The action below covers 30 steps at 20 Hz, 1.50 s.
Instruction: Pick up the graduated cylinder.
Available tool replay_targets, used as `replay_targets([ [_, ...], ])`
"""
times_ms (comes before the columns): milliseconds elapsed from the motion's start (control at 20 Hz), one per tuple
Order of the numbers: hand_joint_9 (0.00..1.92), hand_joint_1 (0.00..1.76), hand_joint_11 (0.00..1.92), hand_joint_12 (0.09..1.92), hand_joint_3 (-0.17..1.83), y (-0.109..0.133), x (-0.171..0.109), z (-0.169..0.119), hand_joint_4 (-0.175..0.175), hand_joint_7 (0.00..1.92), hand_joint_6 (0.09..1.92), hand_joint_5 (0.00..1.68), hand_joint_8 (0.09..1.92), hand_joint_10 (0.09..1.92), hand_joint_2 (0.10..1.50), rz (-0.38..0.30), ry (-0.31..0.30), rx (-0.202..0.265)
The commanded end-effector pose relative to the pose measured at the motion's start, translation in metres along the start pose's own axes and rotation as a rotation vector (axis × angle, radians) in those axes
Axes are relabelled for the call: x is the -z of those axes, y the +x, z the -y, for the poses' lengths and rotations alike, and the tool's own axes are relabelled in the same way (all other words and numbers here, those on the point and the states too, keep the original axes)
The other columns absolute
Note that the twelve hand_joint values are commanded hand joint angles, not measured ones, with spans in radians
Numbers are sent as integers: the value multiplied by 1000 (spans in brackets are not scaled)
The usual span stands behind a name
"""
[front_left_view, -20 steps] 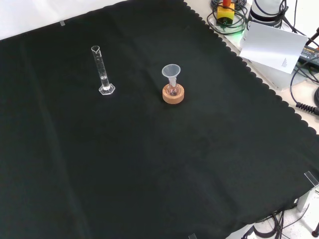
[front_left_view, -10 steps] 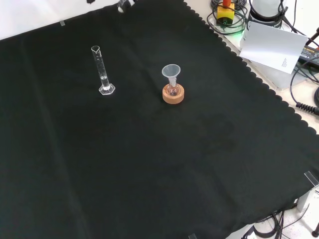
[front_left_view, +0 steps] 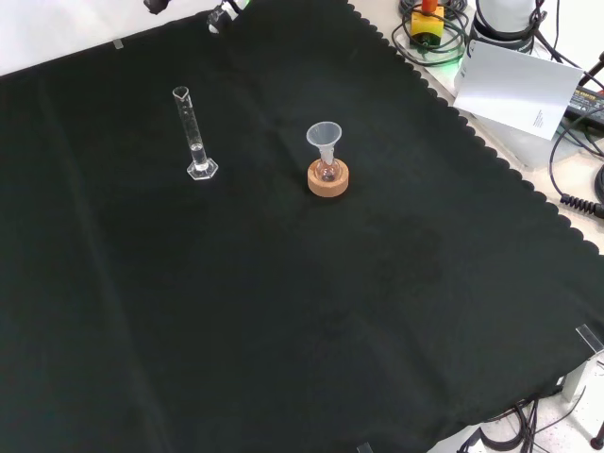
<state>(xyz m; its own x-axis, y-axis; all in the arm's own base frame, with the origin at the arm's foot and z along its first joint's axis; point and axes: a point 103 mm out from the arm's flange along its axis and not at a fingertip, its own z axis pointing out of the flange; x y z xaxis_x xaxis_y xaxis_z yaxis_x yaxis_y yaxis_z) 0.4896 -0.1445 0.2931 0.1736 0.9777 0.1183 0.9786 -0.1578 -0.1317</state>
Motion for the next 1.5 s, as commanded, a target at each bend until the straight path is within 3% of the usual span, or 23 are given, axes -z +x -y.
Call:
replay_targets([
  [50,368,601,102,1389,208,-5,-56,-49,-49,166,87,367,661,699,965,-63,-29,73],
  [200,409,673,116,1385,214,-7,-70,-51,-52,212,87,450,677,679,931,-126,-24,109],
  [400,398,722,144,1378,222,-9,-87,-54,-52,187,87,369,664,660,909,-198,-22,145],
  [800,458,804,177,1354,361,-18,-110,-63,-52,216,87,346,659,621,828,-299,-51,165],
  [1000,559,858,222,1340,463,-16,-126,-65,-60,313,87,384,663,592,777,-364,-59,203],
  [1150,525,871,228,1336,482,-16,-140,-66,-61,295,87,395,651,568,766,-434,-61,223],
  [1500,453,878,203,1348,538,-12,-159,-68,-60,255,87,396,663,614,736,-479,-51,262],
])
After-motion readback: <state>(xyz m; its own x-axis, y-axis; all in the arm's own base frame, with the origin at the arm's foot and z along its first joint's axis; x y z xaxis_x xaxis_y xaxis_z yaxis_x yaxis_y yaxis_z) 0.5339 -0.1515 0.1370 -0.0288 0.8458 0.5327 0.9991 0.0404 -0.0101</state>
